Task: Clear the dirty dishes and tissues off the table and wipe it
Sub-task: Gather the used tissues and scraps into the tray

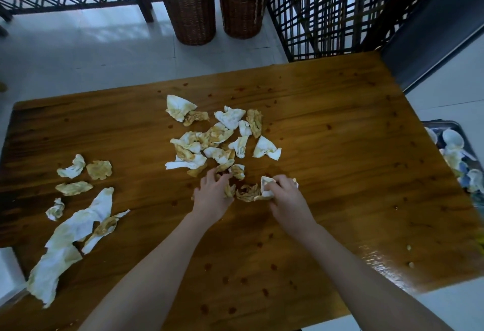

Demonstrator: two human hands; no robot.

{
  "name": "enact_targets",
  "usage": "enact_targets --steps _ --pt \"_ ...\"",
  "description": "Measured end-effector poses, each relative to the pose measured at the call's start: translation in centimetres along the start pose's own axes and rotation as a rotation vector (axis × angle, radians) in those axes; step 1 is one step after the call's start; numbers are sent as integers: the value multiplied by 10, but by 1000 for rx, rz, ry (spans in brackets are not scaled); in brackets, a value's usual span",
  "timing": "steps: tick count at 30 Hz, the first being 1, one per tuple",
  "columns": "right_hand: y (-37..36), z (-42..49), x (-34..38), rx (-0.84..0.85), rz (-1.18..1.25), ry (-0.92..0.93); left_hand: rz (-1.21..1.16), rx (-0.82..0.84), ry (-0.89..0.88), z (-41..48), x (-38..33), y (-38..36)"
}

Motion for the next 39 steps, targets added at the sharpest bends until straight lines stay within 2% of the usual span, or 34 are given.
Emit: enact_targets --steps 10,15,21,30,39 --pt "8 -13 -6 -6 -14 -27 -147 -112 -123 1 -9 6" --pt "17 -29 -7 -22 -60 -105 -125 -156 -213 -6 -29 28" --pt "42 -62 -10 -82 -101 -144 -11 -125 -347 -32 -64 35" --pt "91 -126 -62 -177 -122 -251 82 -134 -513 -61 -146 18" --pt "154 -223 -178 -246 -81 -364 43 -143 -581 -89 -291 -49"
Point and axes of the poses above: each hand's wrist, its own z-axis towards the middle knuckle, its own y-axis out of the back of the hand, x = y × z, the point moved 3 cm from there along z, towards the middle knuckle, and after that the axes turned 3 degrees about -y, right-handed, at the moved point
